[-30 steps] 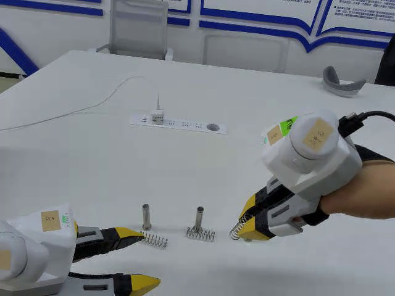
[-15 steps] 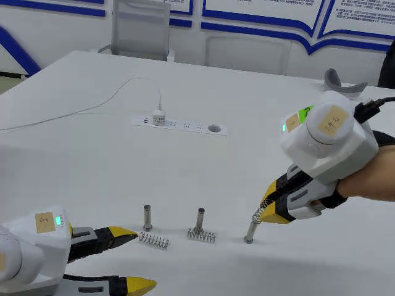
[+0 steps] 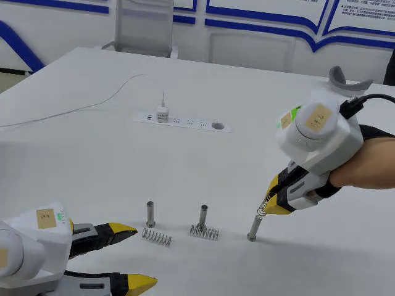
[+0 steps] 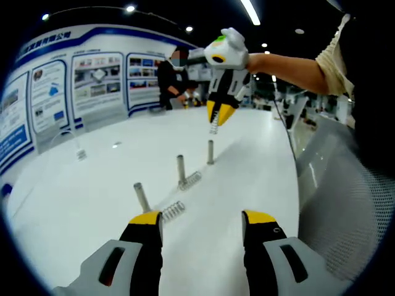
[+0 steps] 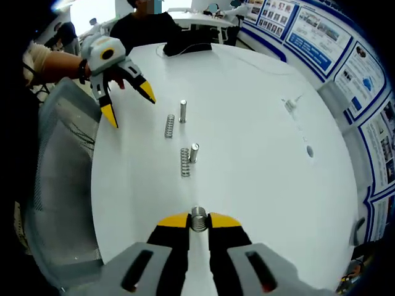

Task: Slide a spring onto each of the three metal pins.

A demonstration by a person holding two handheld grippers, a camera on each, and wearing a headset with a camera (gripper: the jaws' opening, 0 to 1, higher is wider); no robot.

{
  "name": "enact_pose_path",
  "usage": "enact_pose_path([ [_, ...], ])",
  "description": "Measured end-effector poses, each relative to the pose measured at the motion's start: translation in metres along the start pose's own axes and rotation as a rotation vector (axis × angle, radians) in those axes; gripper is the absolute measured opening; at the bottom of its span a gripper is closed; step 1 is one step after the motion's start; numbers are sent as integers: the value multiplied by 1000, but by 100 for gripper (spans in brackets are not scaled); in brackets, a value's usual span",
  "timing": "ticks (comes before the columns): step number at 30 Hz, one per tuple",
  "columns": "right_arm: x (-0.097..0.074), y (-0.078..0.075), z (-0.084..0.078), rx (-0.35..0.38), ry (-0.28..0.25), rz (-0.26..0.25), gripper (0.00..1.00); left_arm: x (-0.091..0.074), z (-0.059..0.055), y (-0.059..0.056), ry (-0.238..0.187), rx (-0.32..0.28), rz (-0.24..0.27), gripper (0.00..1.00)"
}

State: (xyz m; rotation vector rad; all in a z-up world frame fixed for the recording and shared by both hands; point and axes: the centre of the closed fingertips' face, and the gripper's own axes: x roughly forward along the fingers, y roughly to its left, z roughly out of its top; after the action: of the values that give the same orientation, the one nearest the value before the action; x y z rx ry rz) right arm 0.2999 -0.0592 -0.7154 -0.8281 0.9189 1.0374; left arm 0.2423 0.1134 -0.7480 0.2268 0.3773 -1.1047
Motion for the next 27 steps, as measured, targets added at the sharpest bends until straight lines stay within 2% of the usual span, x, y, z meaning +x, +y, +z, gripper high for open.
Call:
enact_pose_path([
  [27,31,0,-11,-6,71,51,12,-2,-9,4,6,-29,9,52],
])
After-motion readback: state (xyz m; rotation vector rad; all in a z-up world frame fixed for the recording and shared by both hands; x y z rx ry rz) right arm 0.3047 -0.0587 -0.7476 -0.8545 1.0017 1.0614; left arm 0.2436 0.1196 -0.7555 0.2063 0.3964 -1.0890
